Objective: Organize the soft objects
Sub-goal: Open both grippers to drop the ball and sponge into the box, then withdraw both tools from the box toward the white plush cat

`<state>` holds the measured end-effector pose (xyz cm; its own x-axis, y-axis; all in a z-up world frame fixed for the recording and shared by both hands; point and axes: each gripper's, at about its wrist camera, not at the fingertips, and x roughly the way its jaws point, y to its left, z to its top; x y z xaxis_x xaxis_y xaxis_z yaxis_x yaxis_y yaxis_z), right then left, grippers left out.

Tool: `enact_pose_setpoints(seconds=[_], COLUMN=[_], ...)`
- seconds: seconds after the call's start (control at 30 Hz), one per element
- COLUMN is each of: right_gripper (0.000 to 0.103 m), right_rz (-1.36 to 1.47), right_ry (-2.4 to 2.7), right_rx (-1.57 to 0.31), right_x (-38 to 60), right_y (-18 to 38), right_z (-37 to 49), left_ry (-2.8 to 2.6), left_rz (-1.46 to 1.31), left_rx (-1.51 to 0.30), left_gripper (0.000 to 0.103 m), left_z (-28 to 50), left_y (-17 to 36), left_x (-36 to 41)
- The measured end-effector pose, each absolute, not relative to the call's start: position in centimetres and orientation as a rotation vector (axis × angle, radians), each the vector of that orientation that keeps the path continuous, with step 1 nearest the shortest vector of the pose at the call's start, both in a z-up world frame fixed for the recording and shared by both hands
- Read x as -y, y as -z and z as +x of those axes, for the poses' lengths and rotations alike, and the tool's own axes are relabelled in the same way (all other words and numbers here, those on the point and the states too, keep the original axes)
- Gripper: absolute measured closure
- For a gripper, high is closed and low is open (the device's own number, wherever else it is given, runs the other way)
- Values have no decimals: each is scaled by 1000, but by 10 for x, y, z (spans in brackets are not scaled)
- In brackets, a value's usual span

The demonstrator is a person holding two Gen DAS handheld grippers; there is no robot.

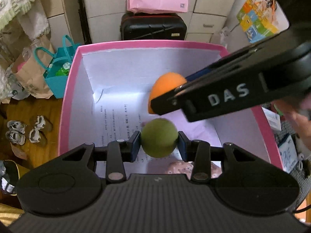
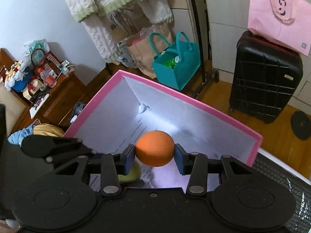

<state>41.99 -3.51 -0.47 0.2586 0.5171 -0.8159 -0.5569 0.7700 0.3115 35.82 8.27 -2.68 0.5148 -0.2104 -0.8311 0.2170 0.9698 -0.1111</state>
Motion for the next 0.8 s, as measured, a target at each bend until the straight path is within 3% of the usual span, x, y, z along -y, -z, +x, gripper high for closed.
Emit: enact_pose_setpoints(seconds=[0.17,0.3,0.37,0.8], right_gripper=[50,45,42,42], right_rz=[-35,-26,-22,-106], right_ry=[-697,-679,-675,-738], right_rx=[-1090,-1081,-1057,-868], right_x=[30,32,37,72], right_y=[9,9,3,-51], right_z=[431,430,426,332], left_ry=[215,234,245,323], left_rz=[-2,-12,-5,45], left_rx=[-985,-967,-947,-843], left_gripper=[64,52,51,47], left_z=[366,359,350,256], left_y=[26,23,21,-15], left_x=[-89,-88,-87,-101])
